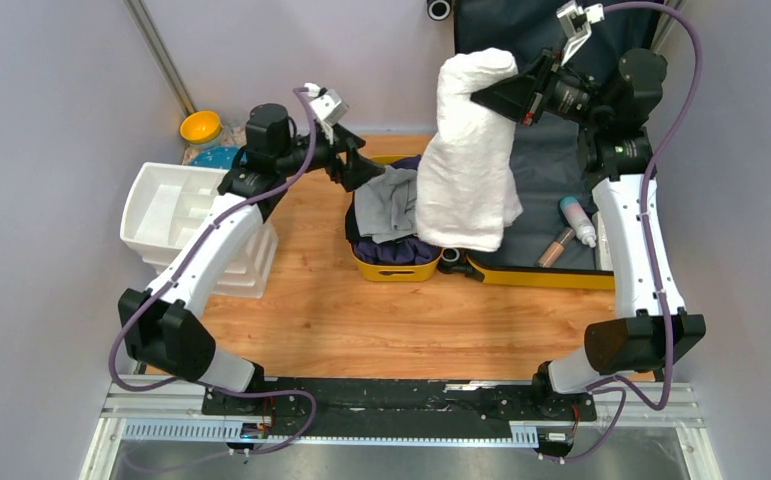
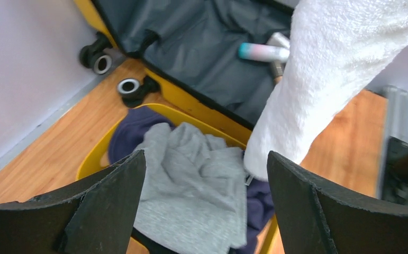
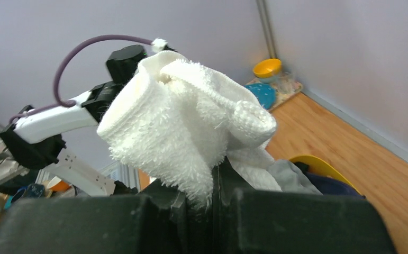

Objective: Open, take out, and arrange the luggage

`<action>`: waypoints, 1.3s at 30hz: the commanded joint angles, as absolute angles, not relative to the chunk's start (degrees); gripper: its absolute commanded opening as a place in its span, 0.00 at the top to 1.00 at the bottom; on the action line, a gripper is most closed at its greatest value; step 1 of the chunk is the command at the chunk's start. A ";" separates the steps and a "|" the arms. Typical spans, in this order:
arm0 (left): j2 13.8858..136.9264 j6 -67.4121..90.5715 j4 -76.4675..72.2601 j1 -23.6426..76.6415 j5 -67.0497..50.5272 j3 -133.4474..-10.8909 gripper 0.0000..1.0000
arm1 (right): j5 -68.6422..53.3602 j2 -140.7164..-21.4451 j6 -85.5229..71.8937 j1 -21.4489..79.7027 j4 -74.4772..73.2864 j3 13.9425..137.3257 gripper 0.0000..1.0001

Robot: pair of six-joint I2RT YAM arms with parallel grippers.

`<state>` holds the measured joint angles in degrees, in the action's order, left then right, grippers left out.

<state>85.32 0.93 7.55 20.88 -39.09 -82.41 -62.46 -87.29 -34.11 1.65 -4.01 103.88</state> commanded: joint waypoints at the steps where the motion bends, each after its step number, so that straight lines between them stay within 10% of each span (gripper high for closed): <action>1: 79.47 4.22 4.39 18.54 -57.37 -78.50 0.08 | -63.82 -83.50 -38.41 5.79 6.95 103.18 1.00; 21: 72.59 16.95 -16.61 26.72 -58.88 -54.05 0.08 | -62.05 -85.08 -41.66 17.49 13.09 102.83 1.00; 24: 73.39 18.62 -16.79 27.77 -60.99 -54.49 0.31 | -61.35 -85.51 -41.84 17.58 12.75 102.48 1.00; 28: 72.86 20.74 -17.31 27.86 -61.52 -52.91 0.99 | -58.28 -85.69 -37.28 17.49 8.62 100.73 1.00; 36: 76.27 25.28 -13.18 25.41 -56.87 -55.62 1.00 | -47.83 -95.15 -31.82 16.08 6.84 102.90 1.00; 37: 77.68 26.70 -13.36 22.79 -56.08 -56.77 1.00 | -43.38 -97.45 -30.69 16.00 6.33 104.31 0.95; 38: 79.52 27.85 -11.36 21.55 -53.72 -58.08 1.00 | -39.59 -99.99 -26.67 16.08 3.37 106.68 0.52; 39: 83.80 29.60 -8.90 20.14 -52.83 -62.10 1.00 | -37.29 -106.02 -24.89 16.08 -2.49 108.70 0.33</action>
<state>75.70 22.92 -12.10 25.43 -57.60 -53.52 -51.96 -94.43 -33.23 16.73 5.61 102.35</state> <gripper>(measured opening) 0.031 0.250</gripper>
